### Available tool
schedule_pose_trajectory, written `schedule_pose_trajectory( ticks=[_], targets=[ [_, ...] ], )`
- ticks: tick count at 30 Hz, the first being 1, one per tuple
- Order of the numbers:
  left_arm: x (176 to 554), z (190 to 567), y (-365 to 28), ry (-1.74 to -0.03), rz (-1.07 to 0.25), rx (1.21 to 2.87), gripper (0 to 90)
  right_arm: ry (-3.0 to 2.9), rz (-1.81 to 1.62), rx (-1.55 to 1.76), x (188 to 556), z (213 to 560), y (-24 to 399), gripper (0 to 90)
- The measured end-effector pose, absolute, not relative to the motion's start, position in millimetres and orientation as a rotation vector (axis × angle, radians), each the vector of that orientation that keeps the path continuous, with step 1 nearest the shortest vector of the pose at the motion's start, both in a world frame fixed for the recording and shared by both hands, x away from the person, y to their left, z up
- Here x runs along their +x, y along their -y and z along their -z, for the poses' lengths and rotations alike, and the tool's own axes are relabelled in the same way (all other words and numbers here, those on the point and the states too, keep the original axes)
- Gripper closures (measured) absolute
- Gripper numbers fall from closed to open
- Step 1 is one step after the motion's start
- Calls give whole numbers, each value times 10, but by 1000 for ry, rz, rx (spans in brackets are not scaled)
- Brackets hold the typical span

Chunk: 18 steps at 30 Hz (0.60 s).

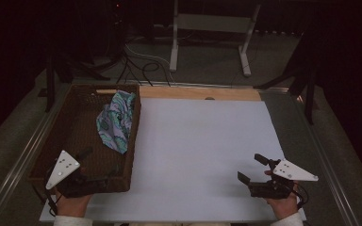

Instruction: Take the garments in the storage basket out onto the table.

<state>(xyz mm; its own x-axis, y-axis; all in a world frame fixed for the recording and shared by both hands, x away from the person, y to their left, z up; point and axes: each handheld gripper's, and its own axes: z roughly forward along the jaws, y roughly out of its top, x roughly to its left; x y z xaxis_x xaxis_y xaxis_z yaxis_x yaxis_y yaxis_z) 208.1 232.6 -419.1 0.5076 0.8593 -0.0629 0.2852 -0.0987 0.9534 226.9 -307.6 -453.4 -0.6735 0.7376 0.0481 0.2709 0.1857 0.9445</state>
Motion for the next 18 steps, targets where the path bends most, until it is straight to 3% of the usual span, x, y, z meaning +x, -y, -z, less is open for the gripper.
schedule_pose_trajectory(
  ticks=[18],
  targets=[
    [2129,4111,-2281,-971,-646,1671,0,-2029,-1531,971,2356,4585,3088,77]
  ],
)
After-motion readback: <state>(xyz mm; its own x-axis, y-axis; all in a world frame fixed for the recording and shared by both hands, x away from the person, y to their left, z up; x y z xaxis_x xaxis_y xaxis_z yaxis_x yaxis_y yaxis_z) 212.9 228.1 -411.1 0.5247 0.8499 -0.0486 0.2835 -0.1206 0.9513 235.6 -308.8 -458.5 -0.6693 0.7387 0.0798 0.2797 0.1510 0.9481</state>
